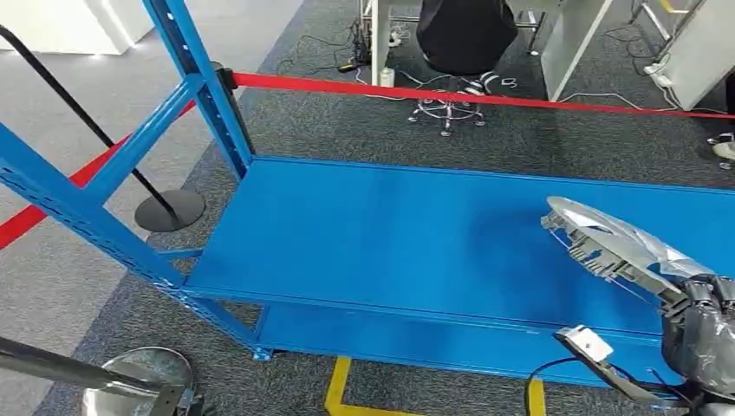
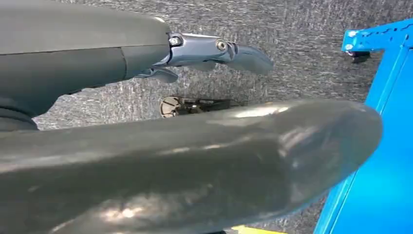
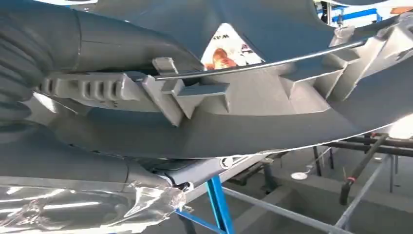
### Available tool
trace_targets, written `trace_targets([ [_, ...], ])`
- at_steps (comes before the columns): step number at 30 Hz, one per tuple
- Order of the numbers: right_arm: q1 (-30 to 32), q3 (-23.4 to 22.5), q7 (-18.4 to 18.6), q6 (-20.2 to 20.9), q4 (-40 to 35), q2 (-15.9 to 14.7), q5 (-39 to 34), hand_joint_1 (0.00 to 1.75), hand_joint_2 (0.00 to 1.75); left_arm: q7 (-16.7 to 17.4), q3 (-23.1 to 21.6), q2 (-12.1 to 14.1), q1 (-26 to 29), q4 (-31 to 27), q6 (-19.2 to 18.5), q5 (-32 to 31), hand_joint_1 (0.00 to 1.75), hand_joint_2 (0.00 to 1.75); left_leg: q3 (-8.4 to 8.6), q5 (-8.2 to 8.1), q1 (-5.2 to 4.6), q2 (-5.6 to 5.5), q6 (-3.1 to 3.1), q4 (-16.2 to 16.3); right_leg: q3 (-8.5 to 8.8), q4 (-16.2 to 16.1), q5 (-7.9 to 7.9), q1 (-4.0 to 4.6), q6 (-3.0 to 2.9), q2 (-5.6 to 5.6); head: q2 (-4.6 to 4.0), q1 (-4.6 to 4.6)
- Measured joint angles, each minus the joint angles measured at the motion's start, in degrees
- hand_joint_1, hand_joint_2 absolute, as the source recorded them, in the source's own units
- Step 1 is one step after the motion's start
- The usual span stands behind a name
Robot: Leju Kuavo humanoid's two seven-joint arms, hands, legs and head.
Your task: Take the parts from the cabinet and place them on the table.
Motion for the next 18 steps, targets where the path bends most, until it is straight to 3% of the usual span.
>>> trace_targets([
  [5,0.0,-1.0,-2.4,-0.7,0.0,1.8,0.0,1.5,1.75,0.2,0.0,-0.2,0.0,0.0,-0.4,0.0,0.0,0.0,0.0,0.0,0.0,0.0,0.0,0.0,0.02,0.0,0.0,0.0,0.0,0.0,0.0,0.02],
  [6,0.0,-1.3,-3.0,-0.8,0.0,2.2,0.0,1.43,1.75,0.2,0.0,-0.3,0.0,0.0,-0.5,0.0,0.0,0.0,0.0,0.0,0.0,0.0,0.0,0.0,0.01,0.0,0.0,0.0,0.0,0.0,0.0,0.0],
  [12,-0.1,-2.2,-4.1,-1.2,-0.1,4.0,0.0,1.48,1.75,0.2,0.0,-0.4,0.0,0.0,-0.7,0.0,0.0,0.0,0.0,0.0,0.01,0.0,-0.01,0.0,0.01,0.0,0.0,0.01,-0.01,-0.01,0.0,0.0],
  [18,-0.1,-2.8,-7.3,-4.6,-1.0,7.7,0.0,1.48,1.75,-0.5,0.0,-0.4,0.1,0.0,-0.5,-0.5,0.0,0.0,-0.03,0.01,0.0,0.0,-0.02,0.0,-0.01,0.0,0.0,0.0,-0.01,-0.01,0.0,0.0],
])
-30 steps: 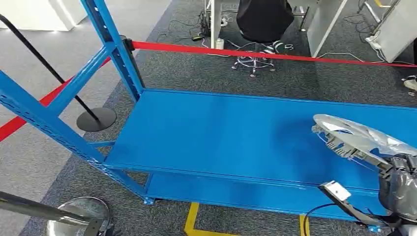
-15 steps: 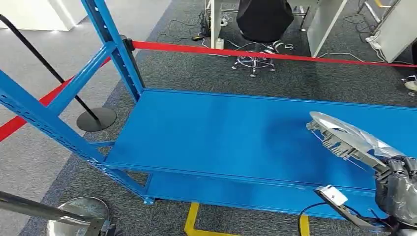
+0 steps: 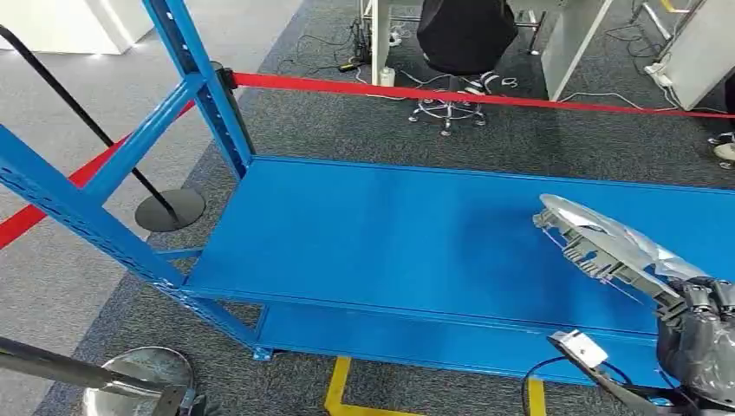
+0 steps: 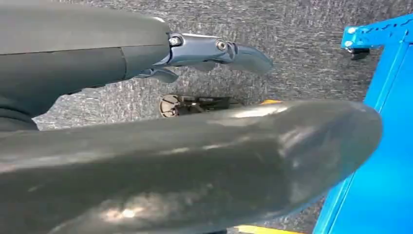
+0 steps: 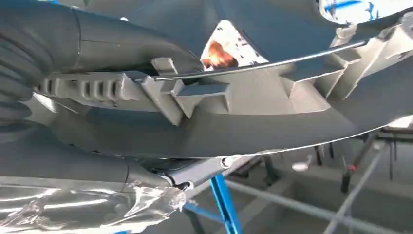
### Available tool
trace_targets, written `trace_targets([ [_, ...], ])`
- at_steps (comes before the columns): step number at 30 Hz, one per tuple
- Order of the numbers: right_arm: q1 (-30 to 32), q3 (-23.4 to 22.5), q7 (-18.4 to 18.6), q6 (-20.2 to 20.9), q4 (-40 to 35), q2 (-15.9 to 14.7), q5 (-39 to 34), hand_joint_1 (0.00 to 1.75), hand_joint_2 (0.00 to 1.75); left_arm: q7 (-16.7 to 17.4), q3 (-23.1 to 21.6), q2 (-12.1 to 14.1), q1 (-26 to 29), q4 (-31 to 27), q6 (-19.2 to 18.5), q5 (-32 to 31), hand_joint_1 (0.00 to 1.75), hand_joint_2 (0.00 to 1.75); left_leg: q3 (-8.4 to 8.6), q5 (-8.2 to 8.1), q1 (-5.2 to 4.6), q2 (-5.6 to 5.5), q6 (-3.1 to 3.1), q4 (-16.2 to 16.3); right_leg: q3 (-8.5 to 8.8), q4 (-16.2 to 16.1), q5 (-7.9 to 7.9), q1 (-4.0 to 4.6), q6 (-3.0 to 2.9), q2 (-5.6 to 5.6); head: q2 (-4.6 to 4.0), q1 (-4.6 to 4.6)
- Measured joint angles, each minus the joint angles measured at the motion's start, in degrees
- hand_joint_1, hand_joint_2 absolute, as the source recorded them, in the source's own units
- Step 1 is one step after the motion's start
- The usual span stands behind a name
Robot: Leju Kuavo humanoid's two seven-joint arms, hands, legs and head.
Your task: Take the parts from the cabinet and place them on the table.
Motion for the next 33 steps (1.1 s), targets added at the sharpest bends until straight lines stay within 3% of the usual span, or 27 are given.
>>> trace_targets([
  [1,0.0,0.0,-0.2,-0.7,-0.4,0.6,0.0,1.5,1.75,-0.2,0.0,0.0,0.0,0.0,0.1,0.0,0.0,1.75,0.0,0.0,0.0,0.0,0.0,0.0,0.01,0.0,0.0,0.0,0.0,0.0,0.0,0.0],
  [8,0.0,0.3,-0.4,-3.3,-4.3,2.9,0.0,1.45,1.75,-0.6,0.0,0.0,0.0,0.0,0.6,-0.3,0.0,1.75,-0.02,0.0,0.0,0.0,0.0,0.0,0.0,0.0,-0.02,0.0,-0.02,-0.01,0.0,0.0],
  [27,0.4,4.1,-0.7,-7.1,-10.8,3.5,0.0,1.43,1.75,-1.3,0.1,0.1,0.0,0.0,-0.4,-0.7,0.0,1.75,-0.02,-0.01,0.0,0.0,-0.02,0.0,0.0,0.0,-0.02,0.0,-0.02,0.0,0.0,0.0],
  [33,0.5,7.4,4.0,-7.5,-14.2,3.5,-5.7,1.43,1.75,-2.0,0.2,0.2,0.1,-0.1,0.2,-0.5,0.0,1.75,-0.02,-0.03,0.0,0.0,-0.03,0.0,-0.01,0.0,-0.05,0.0,-0.05,0.0,0.0,0.0],
])
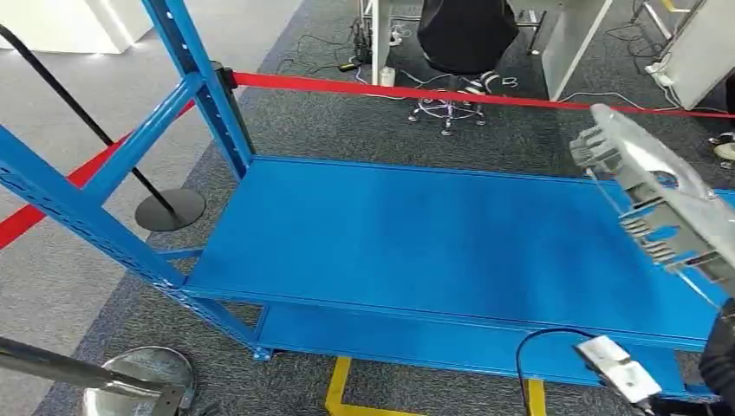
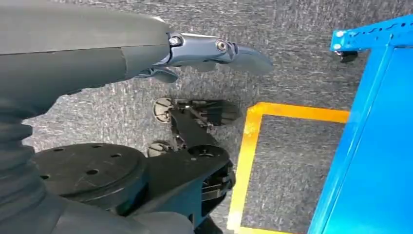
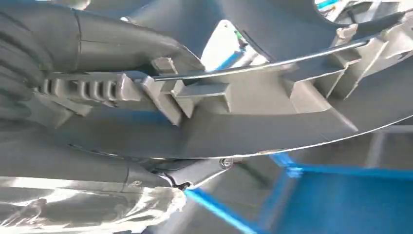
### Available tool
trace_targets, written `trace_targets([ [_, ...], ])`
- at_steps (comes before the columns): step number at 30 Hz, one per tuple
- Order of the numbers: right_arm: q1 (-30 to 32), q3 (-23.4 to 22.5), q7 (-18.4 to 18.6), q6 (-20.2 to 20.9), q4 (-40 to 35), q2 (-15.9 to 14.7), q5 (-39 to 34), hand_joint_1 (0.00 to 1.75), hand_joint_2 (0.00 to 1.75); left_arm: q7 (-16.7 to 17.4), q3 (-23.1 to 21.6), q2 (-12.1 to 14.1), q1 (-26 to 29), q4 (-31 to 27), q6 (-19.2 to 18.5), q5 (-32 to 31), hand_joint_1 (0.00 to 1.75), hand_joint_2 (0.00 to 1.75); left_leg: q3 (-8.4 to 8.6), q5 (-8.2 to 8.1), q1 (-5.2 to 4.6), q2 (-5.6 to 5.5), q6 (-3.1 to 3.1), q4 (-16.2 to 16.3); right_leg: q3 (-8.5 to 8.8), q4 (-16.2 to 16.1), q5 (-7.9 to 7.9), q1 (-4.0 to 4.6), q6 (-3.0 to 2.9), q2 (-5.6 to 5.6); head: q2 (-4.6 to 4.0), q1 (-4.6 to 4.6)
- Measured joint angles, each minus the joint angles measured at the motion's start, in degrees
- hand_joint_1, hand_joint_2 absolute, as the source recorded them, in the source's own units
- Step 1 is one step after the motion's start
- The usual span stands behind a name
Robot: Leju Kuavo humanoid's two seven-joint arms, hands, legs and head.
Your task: Take the parts from the cabinet and place them on the table.
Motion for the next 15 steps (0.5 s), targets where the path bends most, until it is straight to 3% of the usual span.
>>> trace_targets([
  [9,0.0,1.7,0.4,0.1,-1.6,-0.1,-1.2,1.43,1.75,-0.1,0.0,0.0,0.0,0.0,0.4,0.3,0.0,1.75,0.0,-0.01,0.0,0.0,-0.01,0.0,-0.01,0.0,0.0,0.0,0.0,-0.01,0.0,0.0],
  [12,-0.4,2.0,-0.7,2.6,-1.8,-0.3,-7.4,1.43,1.75,1.2,0.2,0.2,0.0,0.0,1.2,0.5,0.0,1.75,0.0,-0.01,0.0,0.0,-0.02,0.0,0.0,0.0,0.01,0.0,-0.01,0.02,0.0,0.02],
  [13,-0.6,2.3,-1.4,3.8,-1.8,-0.3,-9.9,1.43,1.75,1.8,0.2,0.4,0.0,0.0,1.5,0.5,0.0,1.75,-0.11,-0.15,-0.07,-0.01,0.06,0.1,0.1,-0.1,0.06,-0.11,0.08,0.05,0.0,0.0],
  [14,-0.6,2.8,-2.1,4.6,-1.8,-0.3,-11.7,1.43,1.75,2.2,0.2,0.9,-0.1,0.0,1.6,0.5,0.0,1.75,-0.1,-0.48,-0.2,-0.01,0.64,0.2,0.08,-0.2,0.05,-0.22,0.28,0.06,0.0,-0.02],
  [15,-0.7,3.2,-2.6,5.3,-1.8,-0.3,-13.2,1.43,1.75,2.6,0.2,1.1,-0.1,0.0,1.7,0.5,0.0,1.75,-0.08,-0.54,-0.3,0.0,0.8,0.2,0.11,-0.2,0.0,-0.29,0.42,0.03,0.0,-0.04],
])
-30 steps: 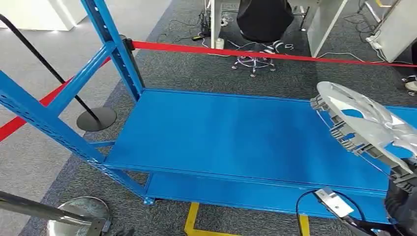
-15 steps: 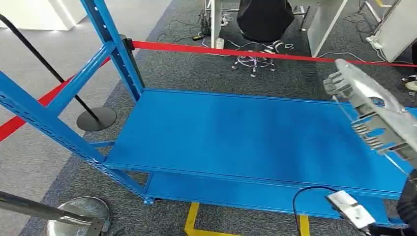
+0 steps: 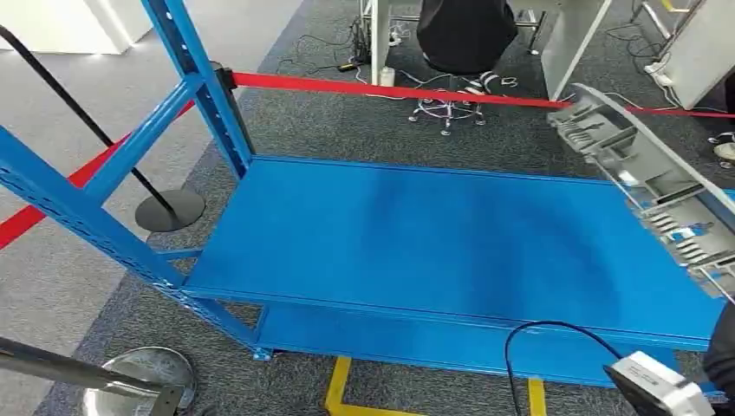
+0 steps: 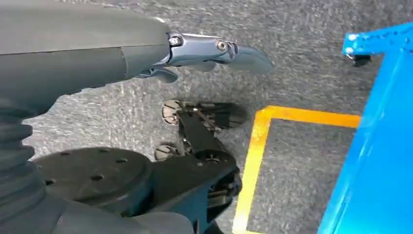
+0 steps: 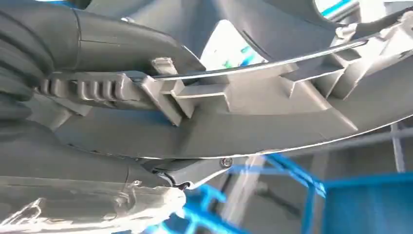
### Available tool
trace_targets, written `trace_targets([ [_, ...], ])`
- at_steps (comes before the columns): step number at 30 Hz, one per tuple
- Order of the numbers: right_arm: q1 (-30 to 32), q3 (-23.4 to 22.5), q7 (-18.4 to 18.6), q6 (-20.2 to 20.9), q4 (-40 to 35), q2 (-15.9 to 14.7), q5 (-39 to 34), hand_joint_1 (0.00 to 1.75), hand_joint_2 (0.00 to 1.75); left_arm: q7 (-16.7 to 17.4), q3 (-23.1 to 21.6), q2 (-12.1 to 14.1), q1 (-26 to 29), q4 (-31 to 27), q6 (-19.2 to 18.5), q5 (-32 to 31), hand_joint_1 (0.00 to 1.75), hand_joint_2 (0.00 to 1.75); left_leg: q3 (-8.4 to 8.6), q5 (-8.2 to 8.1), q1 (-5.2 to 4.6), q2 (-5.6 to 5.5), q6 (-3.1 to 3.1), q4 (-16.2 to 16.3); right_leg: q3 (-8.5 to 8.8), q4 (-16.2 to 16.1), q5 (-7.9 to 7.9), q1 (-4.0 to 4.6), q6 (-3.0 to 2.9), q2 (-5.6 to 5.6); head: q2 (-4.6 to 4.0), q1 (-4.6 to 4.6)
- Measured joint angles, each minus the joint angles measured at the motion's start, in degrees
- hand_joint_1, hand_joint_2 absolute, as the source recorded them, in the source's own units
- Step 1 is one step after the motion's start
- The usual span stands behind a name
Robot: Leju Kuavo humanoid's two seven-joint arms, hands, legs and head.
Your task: Take the parts from the cabinet and place them on the table.
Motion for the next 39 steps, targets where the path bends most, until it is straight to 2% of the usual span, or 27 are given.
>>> trace_targets([
  [3,0.0,0.1,-2.0,1.2,-0.2,0.0,-4.0,1.43,1.75,0.4,0.0,0.5,0.1,0.1,0.3,-0.3,0.0,1.75,0.23,0.9,-0.09,0.0,0.57,-0.4,0.23,-0.2,0.43,-0.12,0.57,-0.08,0.0,0.0],
  [4,0.1,0.0,-2.7,1.2,-0.4,0.0,-5.2,1.43,1.75,0.3,0.0,0.4,0.1,0.3,0.3,-0.9,0.0,1.75,0.63,1.48,0.51,0.11,0.52,-1.4,-0.12,0.4,-0.4,-0.11,0.6,-0.06,0.0,0.02],
  [5,0.2,-0.1,-3.8,1.2,-0.6,0.0,-6.8,1.43,1.75,0.3,0.0,0.6,0.1,0.4,0.3,-1.4,0.0,1.75,0.67,1.59,0.55,0.17,0.68,-1.6,-0.68,2.1,-2.59,0.0,0.84,-0.14,0.0,0.19],
  [7,0.3,-0.2,-5.2,1.4,-0.8,0.0,-8.7,1.43,1.75,0.3,0.0,0.8,0.1,0.7,0.7,-1.9,0.0,1.75,0.52,1.68,0.63,0.3,0.75,-1.6,-3.5,10.5,-7.97,-0.36,1.27,-0.19,0.0,0.26],
  [8,0.4,-0.4,-5.9,1.7,-0.8,0.0,-9.9,1.43,1.75,0.3,0.0,0.9,0.1,0.9,0.9,-2.1,0.0,1.75,0.36,1.74,0.64,0.4,0.71,-1.6,-4.87,14.6,-9.94,-0.47,1.57,-0.19,0.0,0.26],
  [9,0.6,-0.8,-6.5,2.0,-0.8,0.0,-11.3,1.43,1.75,0.3,0.0,0.9,0.1,1.0,1.0,-2.3,0.0,1.75,0.12,1.92,0.75,0.41,0.51,-1.5,-5.4,16.9,-10.67,-0.6,1.87,-0.2,0.0,0.28],
  [11,0.7,-1.5,-7.4,2.5,-0.8,0.0,-12.7,1.43,1.75,0.4,0.0,0.9,0.2,1.4,1.1,-2.4,0.0,1.75,-0.51,2.34,1.18,0.4,-0.12,-1.3,-2.15,13.0,-8.26,-0.99,2.46,-0.23,0.0,0.26],
  [13,0.8,-2.0,-8.0,2.5,-1.0,0.0,-13.6,1.43,1.75,0.5,0.0,0.9,0.1,1.6,1.4,-2.6,0.0,1.75,-1.42,2.79,1.91,0.38,-1.0,-0.6,4.41,2.1,-4.74,-1.73,3.56,-0.37,0.0,0.33],
  [14,0.7,-2.2,-8.6,2.5,-1.1,0.0,-14.3,1.43,1.75,0.6,-0.1,1.1,0.1,1.6,1.8,-2.8,0.0,1.75,-1.66,3.03,1.6,0.24,-1.72,-0.2,5.31,0.5,-5.72,-1.44,3.94,-0.12,0.02,0.33],
  [15,1.1,-2.5,-9.2,2.7,-1.4,0.0,-14.9,1.43,1.75,0.7,-0.1,1.3,0.2,1.6,2.0,-3.1,0.0,1.75,-1.6,3.14,1.73,0.1,-2.02,-0.2,4.98,1.4,-3.74,-1.38,2.61,0.38,0.0,0.39],
  [16,1.2,-2.8,-9.7,2.9,-1.6,0.1,-15.6,1.43,1.75,0.7,-0.1,1.1,0.2,1.6,2.0,-3.2,0.0,1.75,-1.69,3.4,1.52,-0.04,-2.31,0.1,4.24,1.2,-4.62,-1.52,1.69,0.38,0.0,0.17],
  [19,1.2,-3.4,-10.7,3.2,-1.8,0.3,-16.7,1.43,1.75,0.7,-0.2,1.1,0.5,1.6,2.0,-3.7,0.0,1.75,-1.94,4.1,1.87,0.02,-3.16,-0.2,2.93,1.8,-3.79,-1.46,-0.46,0.05,0.0,0.07],
  [20,1.2,-3.5,-10.9,3.5,-1.9,0.4,-17.0,1.43,1.75,0.6,-0.2,1.0,0.7,1.6,2.0,-3.7,0.0,1.75,-2.65,0.98,1.89,0.21,-3.18,1.2,2.43,1.7,-3.2,-1.38,-1.02,0.02,0.0,-0.04],
  [22,1.3,-3.8,-11.3,3.6,-2.2,0.6,-17.3,1.43,1.75,0.6,-0.2,1.0,0.6,1.7,2.0,-3.7,0.0,1.75,-5.11,-6.79,1.68,0.19,-3.19,9.6,1.19,1.7,-1.86,-1.23,-1.5,0.03,0.0,-0.15],
  [23,1.3,-3.9,-11.4,3.6,-2.2,0.6,-17.4,1.43,1.75,0.5,-0.2,1.0,0.4,1.7,2.0,-3.7,0.0,1.75,-6.08,-9.34,1.62,0.2,-3.13,13.8,0.44,1.8,-1.19,-1.11,-1.59,0.01,0.0,-0.17],
  [24,1.3,-4.2,-11.5,3.7,-2.2,0.6,-17.6,1.43,1.75,0.5,-0.2,1.0,0.3,1.7,2.0,-3.7,0.0,1.75,-6.51,-10.55,1.55,0.2,-3.01,17.2,-0.38,1.8,-0.68,-0.96,-1.66,-0.09,0.0,-0.17],
  [25,1.3,-4.3,-11.6,3.9,-2.2,0.7,-17.9,1.43,1.75,0.5,-0.2,0.9,0.2,1.7,2.1,-3.7,0.0,1.75,-5.87,-10.27,1.48,0.2,-2.78,18.0,-1.04,1.8,-0.2,-0.82,-1.66,-0.18,0.0,-0.2],
  [26,1.3,-4.5,-11.7,4.1,-2.2,0.7,-18.1,1.43,1.75,0.5,-0.2,0.9,0.2,1.7,2.1,-3.7,0.0,1.75,-3.98,-9.06,1.37,0.19,-2.47,16.6,-1.7,1.8,0.27,-0.67,-1.61,-0.2,0.0,-0.15],
  [28,1.3,-4.7,-12.0,4.3,-2.4,0.8,-18.2,1.43,1.75,0.4,-0.2,0.8,0.0,1.7,2.3,-3.8,0.0,1.75,2.74,-6.21,1.02,0.19,-1.56,8.2,-2.68,1.8,1.16,-0.53,-1.27,-0.16,0.0,-0.2],
  [29,1.3,-4.8,-12.2,4.4,-2.5,0.9,-18.4,1.43,1.75,0.4,-0.2,0.8,-0.2,1.7,2.3,-3.8,0.0,1.75,6.54,-6.37,0.78,0.19,-1.07,3.5,-2.88,1.8,1.54,-0.54,-1.0,-0.16,0.0,-0.2],
  [30,1.2,-4.9,-12.3,4.6,-2.6,0.9,-18.5,1.43,1.75,0.4,-0.2,0.8,-0.4,1.7,2.4,-3.8,0.0,1.75,8.44,-7.2,0.49,0.18,-1.01,0.2,-3.25,1.9,1.78,-0.2,-0.67,-0.21,0.0,-0.22],
  [32,1.1,-5.1,-12.6,4.9,-2.7,1.0,-18.8,1.43,1.75,0.4,-0.2,0.6,-0.6,1.7,2.5,-3.8,0.0,1.75,7.89,-6.91,0.37,0.1,-1.05,-0.1,-3.35,1.4,3.06,-0.43,0.13,-0.34,0.0,-0.29],
  [34,1.1,-5.2,-12.7,5.0,-2.7,1.1,-18.8,1.43,1.75,0.4,-0.2,0.4,-0.4,1.7,2.6,-3.8,0.0,1.75,7.36,-5.72,0.54,0.24,-0.33,-0.6,-3.56,1.1,3.74,-0.52,0.92,-0.26,0.0,-0.24],
  [35,1.2,-5.4,-12.7,5.0,-2.8,1.1,-18.9,1.43,1.75,0.4,-0.2,0.5,-0.5,1.7,2.6,-3.8,0.0,1.75,6.84,-5.16,0.63,0.44,0.02,-0.6,-4.12,2.0,1.75,-0.64,1.06,-0.31,0.0,-0.11],
  [36,1.1,-5.4,-12.7,5.0,-2.8,1.1,-19.0,1.43,1.75,0.4,-0.2,0.5,-0.5,1.7,2.7,-3.8,0.0,1.75,6.27,-4.66,0.62,0.53,0.53,-0.6,-4.96,4.4,-1.46,-0.65,1.26,-0.37,0.0,0.0],
  [38,1.1,-5.8,-13.0,5.2,-2.8,1.1,-19.4,1.43,1.75,0.5,-0.2,0.4,-0.5,1.7,2.7,-3.7,0.0,1.75,4.78,-3.4,0.52,0.57,0.72,-0.6,-7.1,13.4,-7.77,-0.59,1.63,-0.34,0.0,-0.02],
  [39,1.1,-5.8,-13.0,5.2,-2.8,1.1,-19.4,1.43,1.75,0.6,-0.2,0.3,-0.5,1.7,2.6,-3.7,0.0,1.75,3.94,-2.71,0.45,0.63,0.76,-0.5,-7.68,17.1,-9.16,-0.58,1.75,-0.34,0.0,0.0],
])
